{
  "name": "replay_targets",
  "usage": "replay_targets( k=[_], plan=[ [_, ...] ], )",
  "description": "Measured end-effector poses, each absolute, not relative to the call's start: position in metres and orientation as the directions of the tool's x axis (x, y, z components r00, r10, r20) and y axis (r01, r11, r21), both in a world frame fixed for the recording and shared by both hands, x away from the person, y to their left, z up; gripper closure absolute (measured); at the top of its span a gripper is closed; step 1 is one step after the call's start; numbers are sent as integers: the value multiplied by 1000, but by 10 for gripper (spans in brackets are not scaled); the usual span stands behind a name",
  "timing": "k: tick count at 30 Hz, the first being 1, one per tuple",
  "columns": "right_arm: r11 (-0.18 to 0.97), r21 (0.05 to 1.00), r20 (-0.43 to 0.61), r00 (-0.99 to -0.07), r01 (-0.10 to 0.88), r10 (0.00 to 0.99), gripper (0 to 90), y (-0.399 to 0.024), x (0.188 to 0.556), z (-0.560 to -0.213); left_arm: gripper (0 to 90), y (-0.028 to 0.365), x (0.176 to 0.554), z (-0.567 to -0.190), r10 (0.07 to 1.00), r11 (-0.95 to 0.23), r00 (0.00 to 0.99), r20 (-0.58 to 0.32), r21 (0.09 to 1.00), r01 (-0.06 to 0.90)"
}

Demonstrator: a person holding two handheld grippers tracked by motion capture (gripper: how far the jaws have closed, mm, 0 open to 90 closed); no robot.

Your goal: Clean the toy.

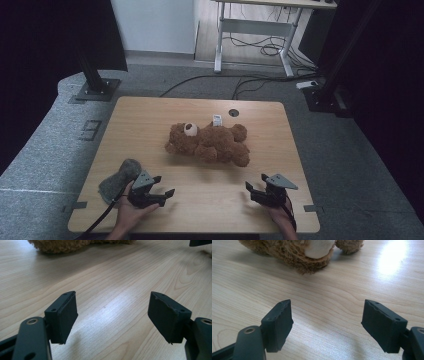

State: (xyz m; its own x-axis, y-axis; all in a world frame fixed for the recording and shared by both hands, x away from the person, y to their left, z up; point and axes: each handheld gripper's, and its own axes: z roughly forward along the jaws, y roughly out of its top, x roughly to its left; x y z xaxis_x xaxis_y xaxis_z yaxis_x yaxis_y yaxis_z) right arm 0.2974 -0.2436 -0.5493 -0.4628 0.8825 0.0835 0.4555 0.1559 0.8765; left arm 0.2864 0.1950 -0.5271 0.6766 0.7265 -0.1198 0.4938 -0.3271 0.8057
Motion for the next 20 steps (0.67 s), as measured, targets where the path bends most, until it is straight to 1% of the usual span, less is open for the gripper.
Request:
replay_targets(
  k=[5,8,20],
  plan=[
    [191,870,65,-491,454,869,251,-237,295,-549,244,196,281,-526,731,-350,676,-90,801,485],
    [207,870,54,-503,448,863,249,-234,294,-549,244,197,280,-526,730,-348,677,-92,803,484],
    [202,875,55,-505,440,861,247,-235,294,-549,244,199,280,-524,733,-339,674,-93,809,480]
  ],
)
